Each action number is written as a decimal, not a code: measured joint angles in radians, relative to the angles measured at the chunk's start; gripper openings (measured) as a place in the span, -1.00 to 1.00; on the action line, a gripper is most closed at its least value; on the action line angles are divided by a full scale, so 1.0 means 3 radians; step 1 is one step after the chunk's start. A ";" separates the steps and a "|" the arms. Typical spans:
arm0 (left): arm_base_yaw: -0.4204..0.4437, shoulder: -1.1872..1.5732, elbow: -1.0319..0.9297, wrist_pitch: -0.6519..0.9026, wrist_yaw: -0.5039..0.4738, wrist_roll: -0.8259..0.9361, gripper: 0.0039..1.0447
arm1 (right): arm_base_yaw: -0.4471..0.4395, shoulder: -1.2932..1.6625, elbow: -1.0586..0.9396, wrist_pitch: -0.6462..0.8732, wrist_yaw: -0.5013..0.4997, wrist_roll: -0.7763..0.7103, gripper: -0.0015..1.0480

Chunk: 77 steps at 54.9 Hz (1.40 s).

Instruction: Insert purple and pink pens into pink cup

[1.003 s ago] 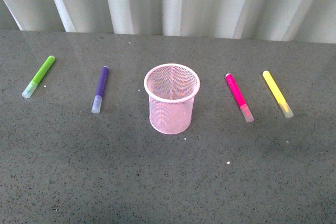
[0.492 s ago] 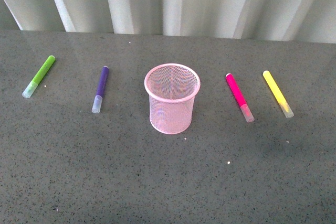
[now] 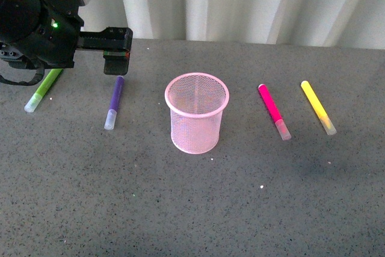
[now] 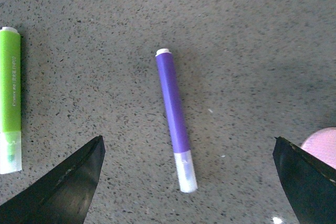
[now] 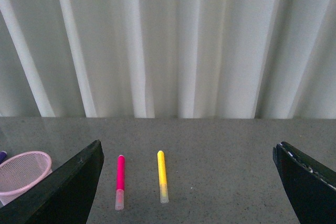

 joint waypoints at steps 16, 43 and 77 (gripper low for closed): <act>0.0046 0.0470 0.0524 -0.0142 -0.0020 0.0088 0.88 | 0.0000 0.0000 0.0000 0.0000 0.0000 0.0000 0.87; 0.0017 0.1190 0.1331 -0.0626 -0.0287 0.0155 0.88 | 0.0000 0.0000 0.0000 0.0000 0.0000 0.0000 0.87; 0.0006 0.1546 0.1656 -0.0629 -0.0336 0.0125 0.45 | 0.0000 0.0000 0.0000 0.0000 0.0000 0.0000 0.87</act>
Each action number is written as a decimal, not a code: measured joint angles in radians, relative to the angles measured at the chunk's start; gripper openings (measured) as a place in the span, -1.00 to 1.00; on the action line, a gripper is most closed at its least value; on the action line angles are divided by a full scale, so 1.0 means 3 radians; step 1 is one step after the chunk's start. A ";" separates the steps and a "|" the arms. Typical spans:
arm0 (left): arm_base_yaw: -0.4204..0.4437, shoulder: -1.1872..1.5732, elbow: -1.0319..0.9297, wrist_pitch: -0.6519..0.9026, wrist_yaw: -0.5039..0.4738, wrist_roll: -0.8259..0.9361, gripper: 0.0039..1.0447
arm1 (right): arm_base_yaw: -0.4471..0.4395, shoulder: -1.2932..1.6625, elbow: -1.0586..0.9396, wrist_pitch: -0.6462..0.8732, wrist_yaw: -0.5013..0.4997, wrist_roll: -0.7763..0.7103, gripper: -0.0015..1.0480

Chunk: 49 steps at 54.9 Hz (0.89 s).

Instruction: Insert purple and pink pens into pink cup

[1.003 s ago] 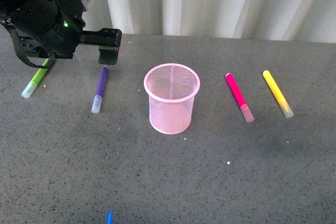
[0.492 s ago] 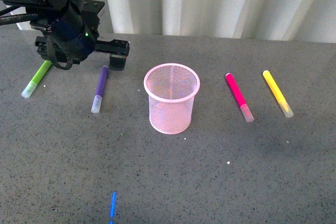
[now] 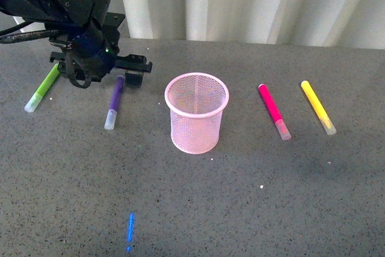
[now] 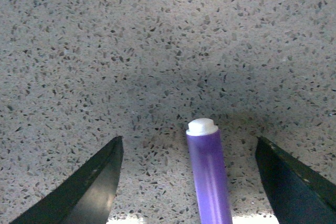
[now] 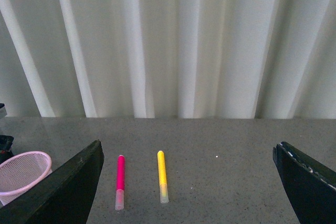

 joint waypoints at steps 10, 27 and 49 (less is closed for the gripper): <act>-0.0065 0.0020 0.0008 -0.0001 0.0017 -0.0013 -0.30 | 0.0000 0.0000 0.0000 0.0000 0.0000 0.0000 0.87; -0.0065 0.0023 0.0024 -0.0014 0.0076 -0.0168 -0.76 | 0.0000 0.0000 0.0000 0.0000 0.0000 0.0000 0.87; -0.0113 -0.0187 -0.0135 0.0403 0.0094 -0.0462 -0.76 | 0.0000 0.0000 0.0000 0.0000 0.0000 0.0000 0.87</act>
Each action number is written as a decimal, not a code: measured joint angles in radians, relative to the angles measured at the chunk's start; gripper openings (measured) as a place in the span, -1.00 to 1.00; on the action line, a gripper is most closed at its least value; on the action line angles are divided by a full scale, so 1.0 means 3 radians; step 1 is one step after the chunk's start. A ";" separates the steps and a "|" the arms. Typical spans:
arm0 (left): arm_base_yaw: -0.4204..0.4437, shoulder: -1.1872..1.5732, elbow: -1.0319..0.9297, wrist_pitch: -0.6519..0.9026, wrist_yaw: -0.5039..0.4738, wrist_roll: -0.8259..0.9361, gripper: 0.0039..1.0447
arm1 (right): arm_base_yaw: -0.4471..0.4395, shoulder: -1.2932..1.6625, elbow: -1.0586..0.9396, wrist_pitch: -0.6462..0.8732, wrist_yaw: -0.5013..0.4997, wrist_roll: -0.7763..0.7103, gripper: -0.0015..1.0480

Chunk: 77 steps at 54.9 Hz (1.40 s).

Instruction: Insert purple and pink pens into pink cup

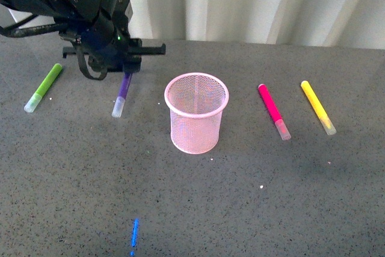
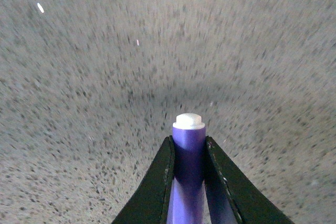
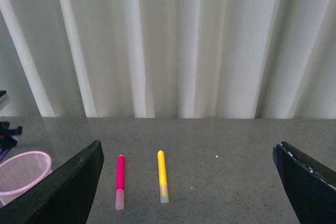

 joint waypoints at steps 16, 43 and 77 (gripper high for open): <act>-0.0014 -0.1287 -0.0834 0.1409 -0.0067 -0.0290 -0.76 | 0.0000 0.0000 0.0000 0.0000 0.0000 0.0000 0.87; -0.0683 -0.2260 -0.2580 0.3550 -0.0205 -0.1050 -0.76 | 0.0000 0.0000 0.0000 0.0000 0.0000 0.0000 0.87; -0.1119 -0.1177 -0.2776 0.4818 -0.0429 -0.1211 -0.76 | 0.0000 0.0000 0.0000 0.0000 0.0000 0.0000 0.87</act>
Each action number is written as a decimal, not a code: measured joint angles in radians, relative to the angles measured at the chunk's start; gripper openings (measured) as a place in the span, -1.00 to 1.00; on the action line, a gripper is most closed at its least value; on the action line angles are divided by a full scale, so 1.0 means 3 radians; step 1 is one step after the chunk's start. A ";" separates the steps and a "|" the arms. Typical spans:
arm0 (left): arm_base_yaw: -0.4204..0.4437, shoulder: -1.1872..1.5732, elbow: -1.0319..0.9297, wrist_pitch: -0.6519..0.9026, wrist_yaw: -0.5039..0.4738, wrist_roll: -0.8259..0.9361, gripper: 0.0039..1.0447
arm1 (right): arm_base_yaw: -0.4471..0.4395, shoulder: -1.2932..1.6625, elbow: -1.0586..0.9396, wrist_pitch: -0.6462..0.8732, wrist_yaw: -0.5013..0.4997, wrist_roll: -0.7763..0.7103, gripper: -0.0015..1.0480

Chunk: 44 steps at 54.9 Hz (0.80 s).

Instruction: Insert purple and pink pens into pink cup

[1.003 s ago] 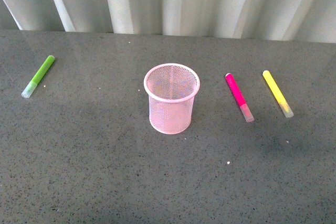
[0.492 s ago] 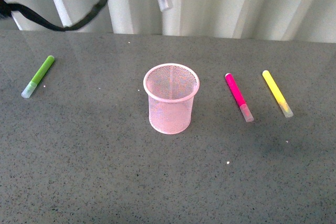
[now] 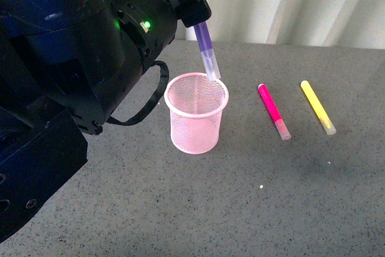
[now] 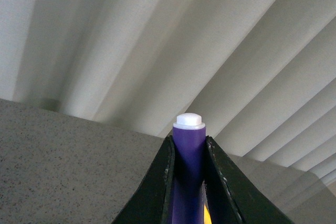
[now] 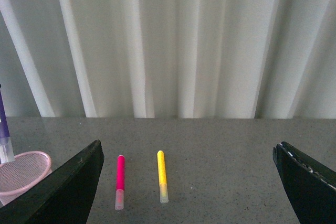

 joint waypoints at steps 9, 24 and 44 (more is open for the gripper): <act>0.0028 0.0081 0.0000 0.0010 0.0001 0.0000 -0.76 | 0.0000 0.0000 0.0000 0.0000 0.0000 0.0000 0.87; 0.0081 0.0224 0.0001 0.0011 0.0001 0.0001 -0.76 | 0.0000 0.0000 0.0000 0.0000 0.0000 0.0000 0.87; 0.0113 0.0390 0.0029 0.0011 0.0004 0.0003 -0.76 | 0.0000 0.0000 0.0000 0.0000 0.0000 0.0000 0.87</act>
